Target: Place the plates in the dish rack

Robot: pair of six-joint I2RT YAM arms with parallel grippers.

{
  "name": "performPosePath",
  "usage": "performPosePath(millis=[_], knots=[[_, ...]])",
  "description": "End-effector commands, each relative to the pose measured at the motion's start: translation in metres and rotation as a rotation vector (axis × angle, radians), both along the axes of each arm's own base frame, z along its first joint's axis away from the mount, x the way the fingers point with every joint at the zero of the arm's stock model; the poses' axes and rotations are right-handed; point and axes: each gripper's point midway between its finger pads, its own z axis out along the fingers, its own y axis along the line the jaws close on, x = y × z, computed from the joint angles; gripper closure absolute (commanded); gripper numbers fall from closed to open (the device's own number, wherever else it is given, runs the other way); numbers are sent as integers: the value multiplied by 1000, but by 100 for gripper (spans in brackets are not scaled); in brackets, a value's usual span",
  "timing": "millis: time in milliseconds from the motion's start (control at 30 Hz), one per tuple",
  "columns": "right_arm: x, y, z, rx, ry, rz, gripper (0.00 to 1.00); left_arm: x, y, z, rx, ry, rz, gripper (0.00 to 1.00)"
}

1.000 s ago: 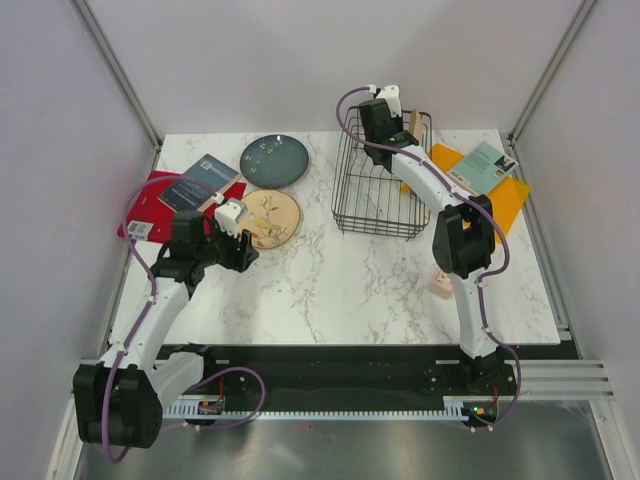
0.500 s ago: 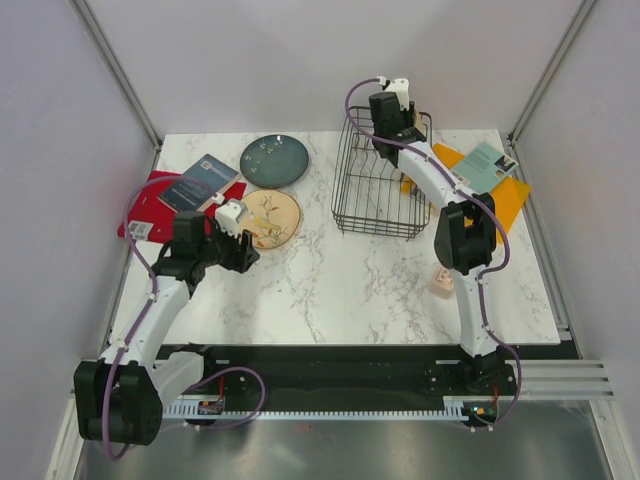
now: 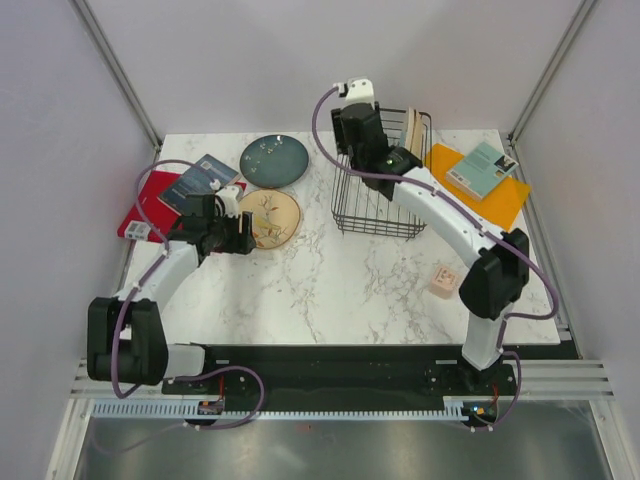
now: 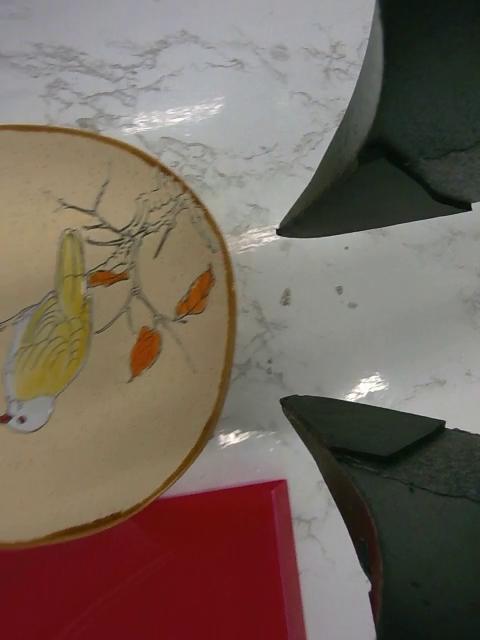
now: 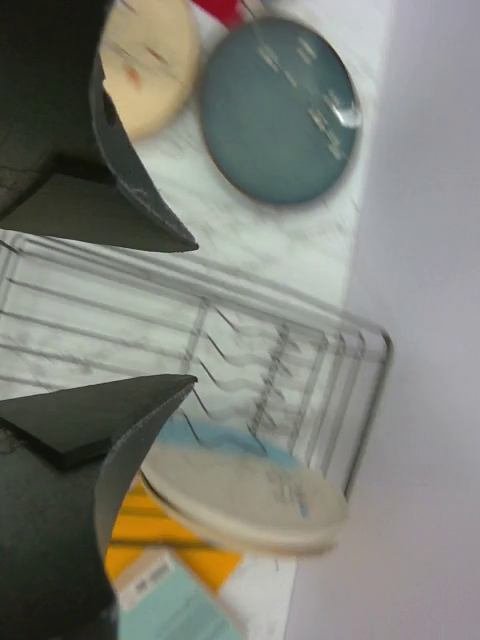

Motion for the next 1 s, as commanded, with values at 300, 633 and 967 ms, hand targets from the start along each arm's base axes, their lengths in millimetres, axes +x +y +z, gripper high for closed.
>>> performPosePath(millis=[300, 633, 967], knots=[[-138, 96, -94, 270, 473, 679, 24, 107, 48, 23, 87, -36, 298, 35], [-131, 84, -96, 260, 467, 636, 23, 123, 62, -15, 33, 65, 288, 41], [-138, 77, -114, 258, 511, 617, 22, 122, 31, -40, -108, 130, 138, 47]])
